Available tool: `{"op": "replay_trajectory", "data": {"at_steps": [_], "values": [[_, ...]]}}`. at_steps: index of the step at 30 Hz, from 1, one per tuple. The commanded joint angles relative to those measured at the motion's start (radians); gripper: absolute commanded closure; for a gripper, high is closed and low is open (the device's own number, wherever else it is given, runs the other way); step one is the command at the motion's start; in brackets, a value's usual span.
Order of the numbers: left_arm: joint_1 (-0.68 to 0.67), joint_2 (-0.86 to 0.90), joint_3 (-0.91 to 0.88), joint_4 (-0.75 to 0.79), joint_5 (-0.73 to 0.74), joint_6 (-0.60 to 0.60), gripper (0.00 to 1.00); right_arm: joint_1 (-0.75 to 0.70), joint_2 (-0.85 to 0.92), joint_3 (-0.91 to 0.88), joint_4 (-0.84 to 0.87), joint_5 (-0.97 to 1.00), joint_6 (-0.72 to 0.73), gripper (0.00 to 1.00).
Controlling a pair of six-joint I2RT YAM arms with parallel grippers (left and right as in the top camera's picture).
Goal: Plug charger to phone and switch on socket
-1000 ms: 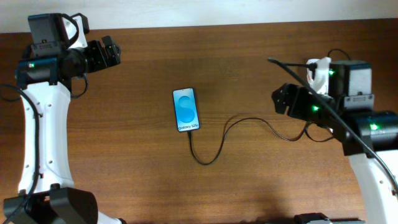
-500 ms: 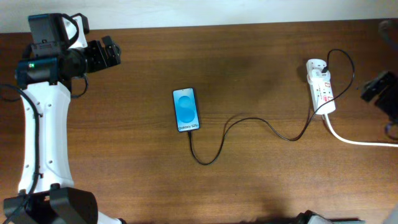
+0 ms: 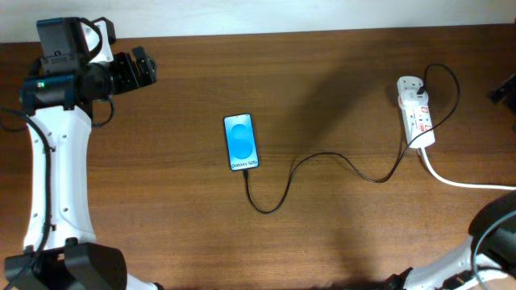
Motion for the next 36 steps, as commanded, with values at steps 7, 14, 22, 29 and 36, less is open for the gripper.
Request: {"op": "replay_trajectory", "data": {"at_steps": [7,14,22,29,36], "values": [[0.003,-0.012,0.008,-0.001,-0.006,0.009,0.01,0.076,0.221,0.014,0.148,-0.062,-0.067,0.0],[0.003,-0.012,0.008,-0.001,-0.006,0.009,0.01,0.161,0.323,0.014,0.179,0.027,-0.064,0.0],[0.003,-0.012,0.008,-0.001,-0.006,0.009,0.01,0.195,0.355,-0.001,0.181,0.056,-0.068,0.0],[0.003,-0.012,0.008,-0.003,-0.006,0.009,0.01,0.201,0.355,-0.045,0.181,0.056,-0.066,0.0],[0.003,-0.012,0.008,-0.003,-0.006,0.009,0.01,0.209,0.355,-0.052,0.146,0.051,-0.064,0.0]]}}
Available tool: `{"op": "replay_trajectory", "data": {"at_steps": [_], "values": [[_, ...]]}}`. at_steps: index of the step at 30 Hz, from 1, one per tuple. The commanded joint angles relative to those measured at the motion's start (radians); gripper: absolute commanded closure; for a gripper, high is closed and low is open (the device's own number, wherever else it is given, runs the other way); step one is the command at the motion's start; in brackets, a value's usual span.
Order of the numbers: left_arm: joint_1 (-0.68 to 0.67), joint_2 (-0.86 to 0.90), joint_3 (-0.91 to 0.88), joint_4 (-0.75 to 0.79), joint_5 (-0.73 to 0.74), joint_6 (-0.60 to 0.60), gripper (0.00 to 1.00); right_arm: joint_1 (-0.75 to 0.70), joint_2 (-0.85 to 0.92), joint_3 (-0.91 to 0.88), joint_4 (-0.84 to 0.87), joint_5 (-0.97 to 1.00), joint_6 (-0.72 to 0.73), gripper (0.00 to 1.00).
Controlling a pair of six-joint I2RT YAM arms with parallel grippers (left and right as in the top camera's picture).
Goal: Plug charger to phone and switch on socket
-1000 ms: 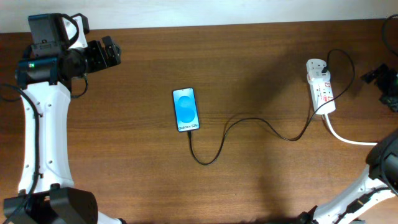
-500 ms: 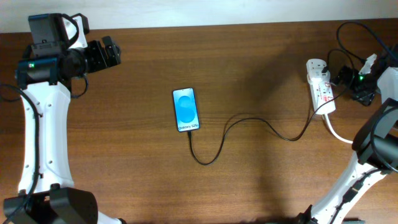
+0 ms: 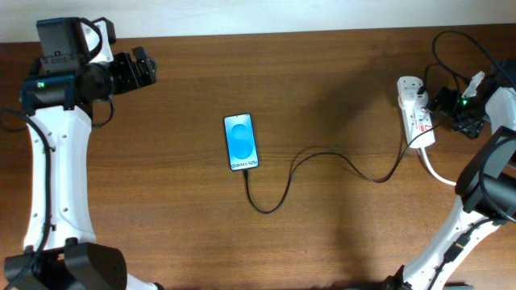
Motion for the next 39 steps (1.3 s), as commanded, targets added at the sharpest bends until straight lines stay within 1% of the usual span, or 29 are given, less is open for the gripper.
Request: {"op": "replay_trajectory", "data": {"at_steps": [1,7,10,13,15,17,19,21,22,24,25,27,29,31,39], "values": [[0.003,-0.012,0.008,-0.002,-0.006,0.009,0.01,0.037,0.017,-0.028,-0.04,0.001,-0.017,0.0],[0.003,-0.012,0.008,-0.002,-0.006,0.009,0.01,0.1,0.017,-0.041,-0.051,0.005,-0.017,0.0],[0.003,-0.012,0.008,-0.002,-0.006,0.009,0.01,0.071,0.01,0.008,-0.076,0.005,0.023,0.01],[0.003,-0.012,0.008,-0.002,-0.006,0.009,0.01,-0.079,-0.069,0.262,-0.315,0.005,0.075,0.02],[0.003,-0.012,0.008,-0.002,-0.006,0.009,0.01,-0.152,-0.104,0.373,-0.42,0.004,0.099,0.02],[0.003,-0.012,0.008,-0.002,-0.006,0.009,0.01,-0.203,-0.145,0.457,-0.504,-0.01,0.101,0.02],[0.003,-0.012,0.008,-0.002,-0.006,0.009,0.01,-0.201,-0.2,0.52,-0.575,-0.07,0.084,0.02],[0.003,-0.012,0.008,-0.002,-0.006,0.009,0.01,-0.15,-0.316,0.534,-0.609,-0.147,-0.014,0.02],[0.003,-0.012,0.008,-0.002,-0.006,0.009,0.01,-0.109,-0.378,0.534,-0.621,-0.147,-0.04,0.02],[0.003,-0.012,0.008,-0.002,-0.006,0.009,0.01,0.021,-0.497,0.534,-0.649,-0.145,-0.075,0.02],[0.003,-0.012,0.008,-0.002,-0.006,0.009,0.01,0.069,-0.52,0.534,-0.664,-0.134,-0.08,0.02],[0.003,-0.012,0.008,-0.002,-0.006,0.009,0.01,0.222,-0.538,0.533,-0.716,-0.127,-0.08,0.01],[0.003,-0.012,0.008,-0.002,-0.006,0.009,0.01,0.289,-0.537,0.533,-0.742,-0.127,-0.08,0.02],[0.003,-0.012,0.008,-0.002,-0.006,0.009,0.0,0.324,-0.537,0.533,-0.759,-0.127,-0.08,0.02],[0.003,-0.012,0.008,-0.002,-0.006,0.009,0.01,0.326,-0.537,0.533,-0.759,-0.127,-0.08,0.02]]}}
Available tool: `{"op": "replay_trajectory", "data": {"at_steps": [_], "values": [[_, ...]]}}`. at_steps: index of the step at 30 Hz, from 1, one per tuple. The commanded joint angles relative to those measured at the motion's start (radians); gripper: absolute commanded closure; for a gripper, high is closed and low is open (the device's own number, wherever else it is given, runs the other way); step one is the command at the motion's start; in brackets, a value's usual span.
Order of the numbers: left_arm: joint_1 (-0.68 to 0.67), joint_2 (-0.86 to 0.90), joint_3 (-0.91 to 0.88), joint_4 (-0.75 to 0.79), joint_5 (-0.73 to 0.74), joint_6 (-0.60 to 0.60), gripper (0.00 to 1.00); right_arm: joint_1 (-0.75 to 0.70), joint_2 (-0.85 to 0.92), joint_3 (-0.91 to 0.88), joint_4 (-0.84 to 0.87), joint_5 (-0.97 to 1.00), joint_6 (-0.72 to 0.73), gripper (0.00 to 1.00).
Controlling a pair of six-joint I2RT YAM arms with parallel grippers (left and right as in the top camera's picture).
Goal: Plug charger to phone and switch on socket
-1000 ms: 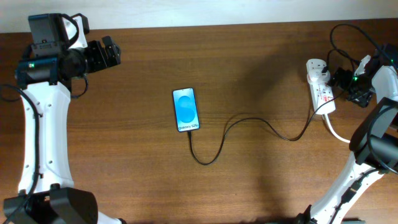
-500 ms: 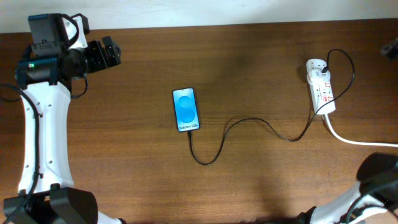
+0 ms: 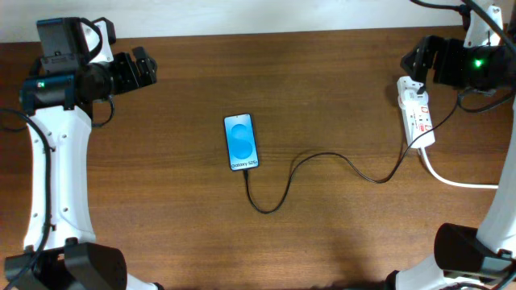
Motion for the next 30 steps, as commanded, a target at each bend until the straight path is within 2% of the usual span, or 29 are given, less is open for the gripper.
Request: {"op": "replay_trajectory", "data": {"at_steps": [1,19,20,22,23,26,27,30], "values": [[0.003,-0.012,0.008,-0.001,-0.006,0.009,0.01,0.006,0.002,0.002,0.0,0.002,-0.004,0.02],[0.003,-0.012,0.008,-0.001,-0.006,0.009,0.01,0.006,0.008,0.002,0.022,0.046,-0.005,0.02],[0.003,-0.012,0.008,-0.001,-0.006,0.009,0.01,0.034,-0.011,0.001,0.03,0.09,-0.053,0.02],[0.003,-0.012,0.008,-0.001,-0.006,0.009,0.01,0.132,-0.085,-0.047,0.163,0.171,-0.141,0.02],[0.003,-0.012,0.008,-0.001,-0.006,0.009,0.01,0.174,-0.132,-0.102,0.247,0.171,-0.186,0.02],[0.003,-0.012,0.008,-0.001,-0.006,0.009,0.01,0.236,-0.363,-0.454,0.552,0.169,-0.206,0.02],[0.003,-0.012,0.008,-0.001,-0.006,0.009,0.01,0.249,-0.496,-0.659,0.713,0.168,-0.206,0.02],[0.003,-0.012,0.008,-0.001,-0.006,0.009,0.01,0.249,-0.876,-1.177,1.013,0.169,-0.206,0.02]]}}
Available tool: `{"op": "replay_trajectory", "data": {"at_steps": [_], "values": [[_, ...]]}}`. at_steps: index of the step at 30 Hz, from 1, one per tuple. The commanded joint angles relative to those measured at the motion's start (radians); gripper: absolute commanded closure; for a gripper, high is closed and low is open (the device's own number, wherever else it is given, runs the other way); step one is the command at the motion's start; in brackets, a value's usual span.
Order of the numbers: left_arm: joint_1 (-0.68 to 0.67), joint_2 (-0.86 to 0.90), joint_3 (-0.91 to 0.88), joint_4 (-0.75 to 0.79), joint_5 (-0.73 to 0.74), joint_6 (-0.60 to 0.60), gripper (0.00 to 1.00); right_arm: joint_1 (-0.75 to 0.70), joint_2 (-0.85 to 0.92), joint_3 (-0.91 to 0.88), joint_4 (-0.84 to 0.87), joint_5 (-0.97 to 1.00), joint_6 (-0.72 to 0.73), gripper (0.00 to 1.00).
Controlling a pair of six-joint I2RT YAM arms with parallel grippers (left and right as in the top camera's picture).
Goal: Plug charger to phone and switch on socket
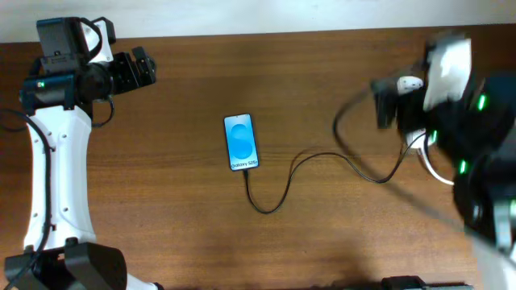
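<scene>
The phone [242, 142] lies face up mid-table, its screen lit blue. A black charger cable [322, 155] runs from the phone's near edge in a loop to the right, toward the white socket strip [409, 81]. My right arm, smeared by motion, covers most of that strip. My right gripper [385, 103] shows only as a dark blur just left of the strip, so its jaws cannot be read. My left gripper [143, 68] hangs at the far left, far from the phone, open and holding nothing.
A thick white mains lead [435, 171] leaves the strip toward the right edge. A black cable from the right arm sweeps blurred across the table's right side [419, 201]. The left arm's white links [48, 161] run down the left edge.
My right arm was at the far right with its gripper by the strip's far end. Now it lies blurred over the strip, with the gripper further left and nearer. Phone, cable and left arm are unchanged.
At first my right arm was almost out of view. Then its gripper stood just right of the socket strip, then by the strip's far end, and now it is blurred across the strip. Throughout, the phone stayed lit with the cable at its near edge, and the left arm held still.
</scene>
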Motion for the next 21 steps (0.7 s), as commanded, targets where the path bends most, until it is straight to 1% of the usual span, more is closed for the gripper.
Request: {"op": "replay_trajectory", "data": {"at_steps": [1,6,8,10,11,15,21], "values": [[0.002,-0.012,0.008,-0.002,-0.003,0.009,0.01,0.006,-0.303,-0.374,0.206,0.013,-0.01,0.01],[0.002,-0.012,0.008,-0.002,-0.003,0.009,0.01,0.005,-0.801,-1.001,0.544,0.013,-0.01,0.01],[0.002,-0.012,0.007,-0.002,-0.003,0.009,0.01,0.004,-0.922,-1.149,0.583,0.013,-0.01,0.01],[0.002,-0.012,0.007,-0.002,-0.003,0.009,0.01,-0.001,-1.014,-1.241,0.582,0.01,-0.009,0.02],[0.002,-0.012,0.007,-0.002,-0.003,0.009,0.01,-0.039,-1.06,-1.302,0.608,-0.033,-0.009,0.02],[0.002,-0.012,0.007,-0.002,-0.003,0.009,0.01,-0.06,-1.061,-1.383,0.623,-0.051,-0.009,0.02],[0.002,-0.012,0.008,-0.002,-0.003,0.009,0.01,-0.06,-1.06,-1.383,0.623,-0.055,-0.009,0.02]]}}
